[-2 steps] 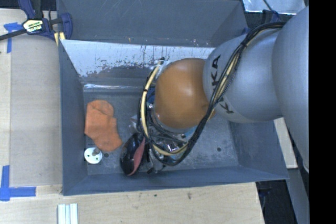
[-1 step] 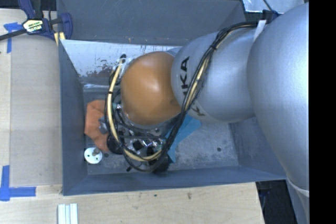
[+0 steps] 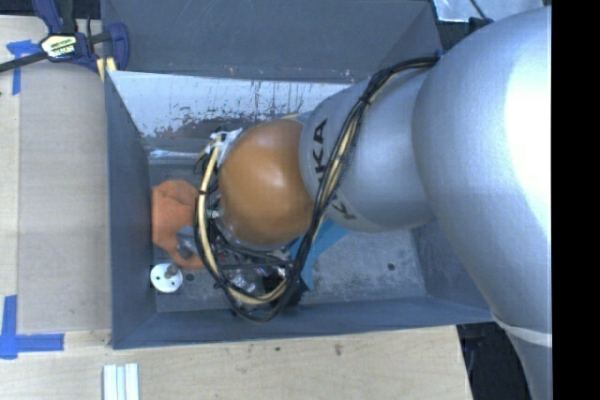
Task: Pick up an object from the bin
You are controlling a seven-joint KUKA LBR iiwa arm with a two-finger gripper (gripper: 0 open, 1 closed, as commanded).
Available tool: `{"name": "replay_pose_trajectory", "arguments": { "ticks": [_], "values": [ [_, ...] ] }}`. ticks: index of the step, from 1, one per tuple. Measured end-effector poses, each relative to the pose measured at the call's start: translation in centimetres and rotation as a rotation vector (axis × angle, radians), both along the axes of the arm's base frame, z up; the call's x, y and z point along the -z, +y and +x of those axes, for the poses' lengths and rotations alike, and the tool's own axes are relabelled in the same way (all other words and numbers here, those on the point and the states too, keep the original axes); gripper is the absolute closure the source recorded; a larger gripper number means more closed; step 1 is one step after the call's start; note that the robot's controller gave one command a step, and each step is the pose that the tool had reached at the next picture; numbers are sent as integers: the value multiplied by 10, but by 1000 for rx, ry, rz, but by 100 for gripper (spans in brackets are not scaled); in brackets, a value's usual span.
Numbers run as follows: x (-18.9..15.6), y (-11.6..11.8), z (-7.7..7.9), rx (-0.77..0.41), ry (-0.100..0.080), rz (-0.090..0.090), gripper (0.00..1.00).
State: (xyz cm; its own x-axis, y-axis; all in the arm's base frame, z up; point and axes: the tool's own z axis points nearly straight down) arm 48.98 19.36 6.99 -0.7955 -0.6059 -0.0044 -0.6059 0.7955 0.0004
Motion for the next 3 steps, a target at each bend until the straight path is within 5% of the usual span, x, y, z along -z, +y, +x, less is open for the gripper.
{"name": "replay_pose_trajectory", "arguments": {
  "ticks": [1, 3],
  "values": [
    [0, -66, 3, -350, 4, -3, 100],
    [-2, -66, 3, -349, 3, -2, 100]
  ]
}}
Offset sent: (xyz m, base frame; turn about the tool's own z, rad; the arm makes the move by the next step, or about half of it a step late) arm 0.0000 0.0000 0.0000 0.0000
